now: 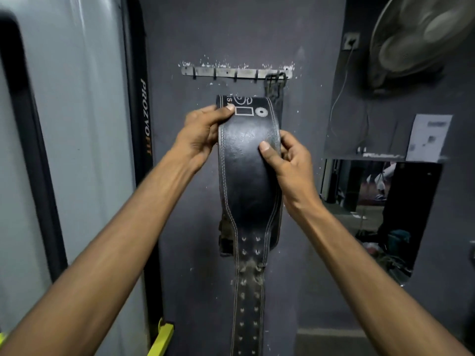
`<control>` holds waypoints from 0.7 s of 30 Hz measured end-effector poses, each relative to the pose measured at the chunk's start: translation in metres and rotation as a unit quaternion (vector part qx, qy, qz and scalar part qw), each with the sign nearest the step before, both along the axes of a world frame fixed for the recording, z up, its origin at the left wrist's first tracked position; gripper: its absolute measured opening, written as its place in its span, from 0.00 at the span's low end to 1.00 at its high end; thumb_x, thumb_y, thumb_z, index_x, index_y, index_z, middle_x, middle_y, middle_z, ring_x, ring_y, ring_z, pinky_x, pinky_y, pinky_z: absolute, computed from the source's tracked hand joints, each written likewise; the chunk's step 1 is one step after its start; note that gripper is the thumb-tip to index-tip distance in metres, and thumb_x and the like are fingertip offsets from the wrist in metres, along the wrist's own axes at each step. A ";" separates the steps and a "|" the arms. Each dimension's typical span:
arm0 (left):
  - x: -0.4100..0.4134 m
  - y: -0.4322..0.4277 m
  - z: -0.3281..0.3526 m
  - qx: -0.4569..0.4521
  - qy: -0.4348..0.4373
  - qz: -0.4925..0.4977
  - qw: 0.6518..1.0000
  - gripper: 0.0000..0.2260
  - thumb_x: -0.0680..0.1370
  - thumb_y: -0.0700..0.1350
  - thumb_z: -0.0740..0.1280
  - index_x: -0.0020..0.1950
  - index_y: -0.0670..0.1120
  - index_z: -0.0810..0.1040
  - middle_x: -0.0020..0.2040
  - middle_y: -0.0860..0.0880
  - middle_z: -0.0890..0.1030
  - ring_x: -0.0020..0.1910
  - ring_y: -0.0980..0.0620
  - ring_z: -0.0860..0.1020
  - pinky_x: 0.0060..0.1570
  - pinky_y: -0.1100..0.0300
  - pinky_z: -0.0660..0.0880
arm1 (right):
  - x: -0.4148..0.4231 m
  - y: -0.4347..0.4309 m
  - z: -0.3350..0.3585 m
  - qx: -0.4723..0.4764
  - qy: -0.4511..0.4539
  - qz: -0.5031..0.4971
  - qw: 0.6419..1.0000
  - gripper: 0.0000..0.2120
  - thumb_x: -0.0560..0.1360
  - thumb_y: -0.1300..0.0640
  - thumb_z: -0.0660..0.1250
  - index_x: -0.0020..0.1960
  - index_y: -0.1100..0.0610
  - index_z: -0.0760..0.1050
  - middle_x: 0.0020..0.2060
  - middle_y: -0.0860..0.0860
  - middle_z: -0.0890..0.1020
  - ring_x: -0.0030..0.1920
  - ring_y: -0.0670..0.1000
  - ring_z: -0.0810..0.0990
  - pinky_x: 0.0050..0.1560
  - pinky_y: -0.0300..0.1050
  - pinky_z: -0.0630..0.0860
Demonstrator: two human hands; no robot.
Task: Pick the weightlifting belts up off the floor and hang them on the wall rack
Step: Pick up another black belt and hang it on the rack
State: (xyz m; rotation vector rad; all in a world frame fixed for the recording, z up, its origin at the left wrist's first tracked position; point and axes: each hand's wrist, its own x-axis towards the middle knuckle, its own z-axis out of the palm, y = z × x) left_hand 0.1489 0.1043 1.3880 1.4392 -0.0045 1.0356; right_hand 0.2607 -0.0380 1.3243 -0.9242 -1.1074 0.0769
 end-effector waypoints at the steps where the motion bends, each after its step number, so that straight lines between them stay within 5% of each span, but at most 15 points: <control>1: 0.001 -0.002 0.002 0.011 0.000 -0.003 1.000 0.16 0.76 0.39 0.71 0.61 0.33 0.79 0.55 0.38 0.84 0.51 0.46 0.82 0.57 0.56 0.78 | 0.002 -0.007 -0.004 -0.013 -0.014 0.002 1.000 0.15 0.78 0.64 0.71 0.64 0.63 0.76 0.55 0.57 0.86 0.53 0.52 0.86 0.54 0.47 0.83; 5: 0.000 -0.008 0.010 0.039 -0.011 0.005 0.999 0.15 0.77 0.35 0.69 0.62 0.31 0.77 0.55 0.38 0.81 0.52 0.46 0.81 0.59 0.56 0.78 | 0.007 -0.026 -0.046 -0.128 -0.104 -0.014 0.986 0.23 0.73 0.66 0.76 0.67 0.60 0.77 0.58 0.52 0.86 0.58 0.49 0.85 0.59 0.43 0.81; 9: -0.011 -0.005 0.016 0.075 -0.030 -0.001 0.997 0.17 0.77 0.32 0.68 0.66 0.32 0.76 0.62 0.36 0.80 0.60 0.44 0.80 0.67 0.53 0.74 | 0.023 -0.019 -0.034 -0.155 -0.113 0.013 0.981 0.17 0.74 0.59 0.76 0.61 0.60 0.80 0.55 0.53 0.87 0.55 0.53 0.85 0.57 0.51 0.79; 12: -0.021 -0.005 0.015 0.099 -0.024 -0.010 0.995 0.18 0.77 0.32 0.68 0.67 0.34 0.76 0.64 0.37 0.80 0.61 0.46 0.80 0.63 0.57 0.76 | 0.026 -0.008 0.025 -0.139 -0.023 0.068 0.988 0.28 0.72 0.40 0.74 0.57 0.63 0.80 0.52 0.66 0.79 0.48 0.59 0.71 0.49 0.53 0.69; 13: -0.024 -0.005 0.013 0.111 -0.019 -0.009 0.994 0.18 0.77 0.33 0.68 0.67 0.35 0.76 0.64 0.37 0.80 0.60 0.46 0.80 0.62 0.58 0.76 | 0.023 -0.006 0.045 -0.131 0.005 0.089 0.987 0.30 0.72 0.37 0.73 0.57 0.64 0.80 0.65 0.76 0.71 0.48 0.59 0.68 0.48 0.51 0.68; 14: -0.027 -0.006 0.011 0.123 -0.013 -0.006 0.992 0.19 0.77 0.33 0.69 0.67 0.35 0.76 0.63 0.38 0.80 0.60 0.47 0.80 0.62 0.59 0.76 | 0.019 -0.003 0.064 -0.126 0.027 0.097 0.987 0.29 0.73 0.36 0.71 0.57 0.62 0.80 0.50 0.54 0.68 0.46 0.60 0.68 0.47 0.49 0.69; 15: -0.030 -0.007 0.008 0.135 -0.007 -0.006 0.991 0.19 0.76 0.34 0.69 0.68 0.36 0.76 0.63 0.39 0.81 0.60 0.47 0.80 0.61 0.59 0.76 | 0.017 0.002 0.079 -0.126 0.039 0.105 0.986 0.28 0.73 0.36 0.71 0.56 0.60 0.80 0.46 0.68 0.76 0.44 0.63 0.71 0.48 0.48 0.72; 18: -0.036 -0.007 -0.001 0.150 0.021 -0.008 0.988 0.19 0.76 0.35 0.70 0.67 0.38 0.77 0.63 0.40 0.81 0.62 0.45 0.80 0.63 0.56 0.75 | 0.014 0.016 0.100 -0.112 0.065 0.119 0.984 0.26 0.74 0.43 0.73 0.60 0.64 0.82 0.56 0.66 0.84 0.59 0.71 0.81 0.66 0.61 0.77; 21: -0.041 -0.005 -0.002 0.086 0.042 -0.037 0.995 0.16 0.76 0.44 0.70 0.63 0.40 0.81 0.62 0.39 0.82 0.60 0.42 0.79 0.65 0.49 0.74 | 0.013 0.025 0.095 -0.103 0.086 0.111 0.985 0.16 0.77 0.55 0.72 0.58 0.66 0.82 0.52 0.63 0.87 0.55 0.64 0.85 0.63 0.62 0.79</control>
